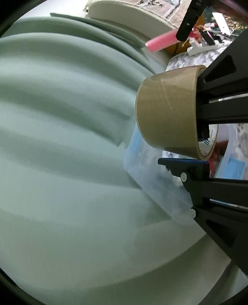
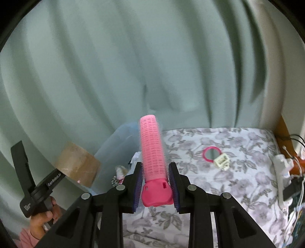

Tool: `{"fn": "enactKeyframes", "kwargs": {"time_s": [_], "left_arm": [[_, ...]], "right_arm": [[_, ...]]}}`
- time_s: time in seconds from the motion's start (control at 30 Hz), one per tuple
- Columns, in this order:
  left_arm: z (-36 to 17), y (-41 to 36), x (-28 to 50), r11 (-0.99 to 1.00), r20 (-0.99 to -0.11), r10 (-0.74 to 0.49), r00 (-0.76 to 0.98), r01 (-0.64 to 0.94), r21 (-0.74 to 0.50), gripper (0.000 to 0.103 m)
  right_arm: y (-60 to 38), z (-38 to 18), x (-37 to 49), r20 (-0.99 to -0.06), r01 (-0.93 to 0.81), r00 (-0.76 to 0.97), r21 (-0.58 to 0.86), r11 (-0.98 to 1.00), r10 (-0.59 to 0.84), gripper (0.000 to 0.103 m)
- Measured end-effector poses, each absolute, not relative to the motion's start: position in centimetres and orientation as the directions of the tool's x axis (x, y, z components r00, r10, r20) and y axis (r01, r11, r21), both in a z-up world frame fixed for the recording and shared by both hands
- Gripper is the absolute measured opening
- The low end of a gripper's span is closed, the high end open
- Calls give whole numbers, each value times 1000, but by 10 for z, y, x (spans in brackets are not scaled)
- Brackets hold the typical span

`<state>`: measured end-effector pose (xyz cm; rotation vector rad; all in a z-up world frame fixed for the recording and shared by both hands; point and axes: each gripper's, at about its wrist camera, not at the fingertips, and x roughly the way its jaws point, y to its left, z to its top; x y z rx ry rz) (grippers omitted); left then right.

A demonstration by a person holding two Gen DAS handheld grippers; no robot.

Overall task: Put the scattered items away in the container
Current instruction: 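Carry tape roll and pink hair roller up toward the clear box, then lower tape roll and hair roller into the clear box and open both grippers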

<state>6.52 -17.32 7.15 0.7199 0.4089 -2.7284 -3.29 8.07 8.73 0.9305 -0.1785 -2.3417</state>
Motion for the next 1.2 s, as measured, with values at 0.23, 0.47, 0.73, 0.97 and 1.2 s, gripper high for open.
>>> {"fn": "enactKeyframes", "kwargs": {"time_s": [0.23, 0.47, 0.73, 0.97, 1.2], "left_arm": [[60, -205, 73, -889, -533, -237, -812, 403, -219, 14], [45, -224, 72, -871, -558, -239, -795, 430, -239, 14], [33, -237, 66, -863, -579, -227, -783, 437, -253, 14], [24, -249, 61, -855, -599, -226, -768, 451, -256, 14], [22, -256, 55, -856, -603, -217, -768, 446, -261, 14]], "right_arm": [[33, 87, -37, -600, 558, -512, 312, -769, -614, 29], [-4, 81, -38, -631, 604, -462, 292, -742, -624, 29], [-35, 70, -43, -663, 636, -420, 273, -722, -620, 29], [-58, 56, -50, -694, 654, -375, 272, -706, -615, 29], [-70, 42, -56, -721, 655, -340, 279, -703, -604, 30]]}}
